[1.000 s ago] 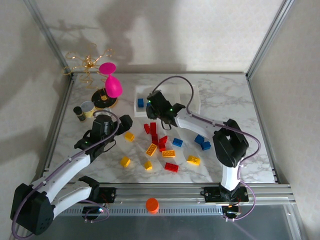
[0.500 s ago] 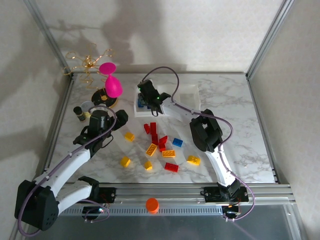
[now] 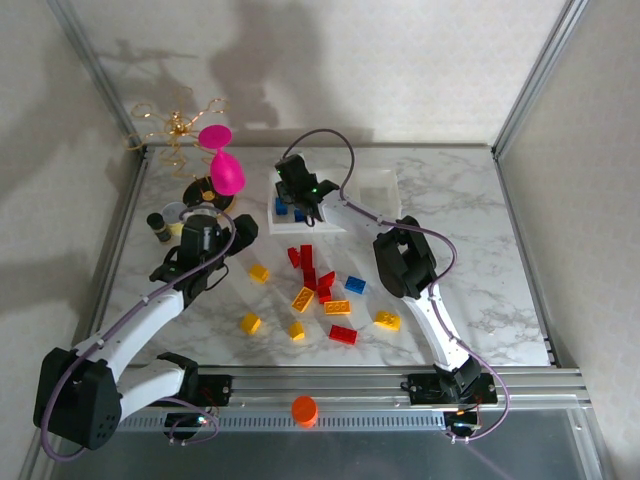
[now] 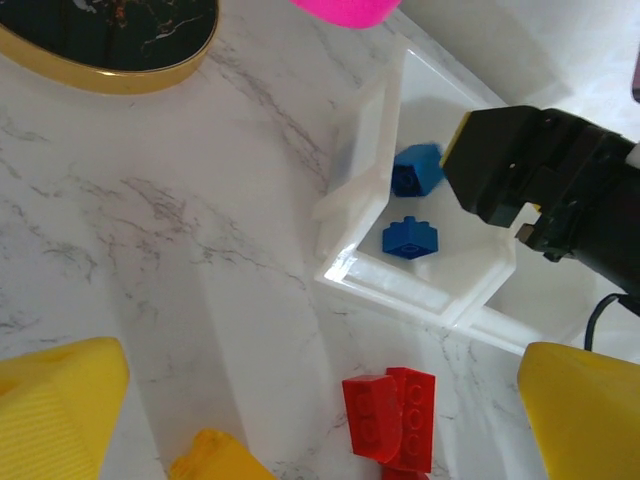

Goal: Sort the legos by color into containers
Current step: Place the lego in the container, then pick up the lego from the center of the table.

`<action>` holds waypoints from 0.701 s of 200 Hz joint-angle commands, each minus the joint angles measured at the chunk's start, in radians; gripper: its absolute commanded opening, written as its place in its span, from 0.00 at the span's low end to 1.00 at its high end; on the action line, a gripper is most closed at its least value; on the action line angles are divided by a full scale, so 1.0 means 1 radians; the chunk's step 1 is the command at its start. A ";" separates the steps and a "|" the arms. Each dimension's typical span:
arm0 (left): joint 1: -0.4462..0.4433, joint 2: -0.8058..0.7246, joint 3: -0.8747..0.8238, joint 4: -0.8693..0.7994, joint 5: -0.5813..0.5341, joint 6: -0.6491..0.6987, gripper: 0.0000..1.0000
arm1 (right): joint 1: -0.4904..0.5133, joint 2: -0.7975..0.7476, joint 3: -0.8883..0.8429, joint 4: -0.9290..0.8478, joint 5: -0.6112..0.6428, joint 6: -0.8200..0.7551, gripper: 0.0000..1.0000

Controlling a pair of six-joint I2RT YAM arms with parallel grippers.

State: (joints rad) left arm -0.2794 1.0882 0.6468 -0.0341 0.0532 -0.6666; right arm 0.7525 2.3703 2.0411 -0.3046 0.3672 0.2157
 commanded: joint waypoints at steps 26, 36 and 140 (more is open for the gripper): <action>0.008 -0.030 0.040 -0.002 0.051 0.025 1.00 | 0.006 -0.191 -0.124 -0.001 -0.009 0.012 0.68; 0.005 -0.034 0.040 -0.009 0.060 0.025 1.00 | 0.007 -0.250 -0.194 0.019 -0.021 0.029 0.69; -0.173 -0.036 0.014 -0.023 0.057 0.008 1.00 | 0.003 -0.709 -0.826 -0.016 -0.108 0.242 0.76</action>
State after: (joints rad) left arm -0.4149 1.0603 0.6601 -0.0498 0.1165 -0.6552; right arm 0.7532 1.7222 1.2911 -0.2749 0.2859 0.3813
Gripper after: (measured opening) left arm 0.996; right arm 0.754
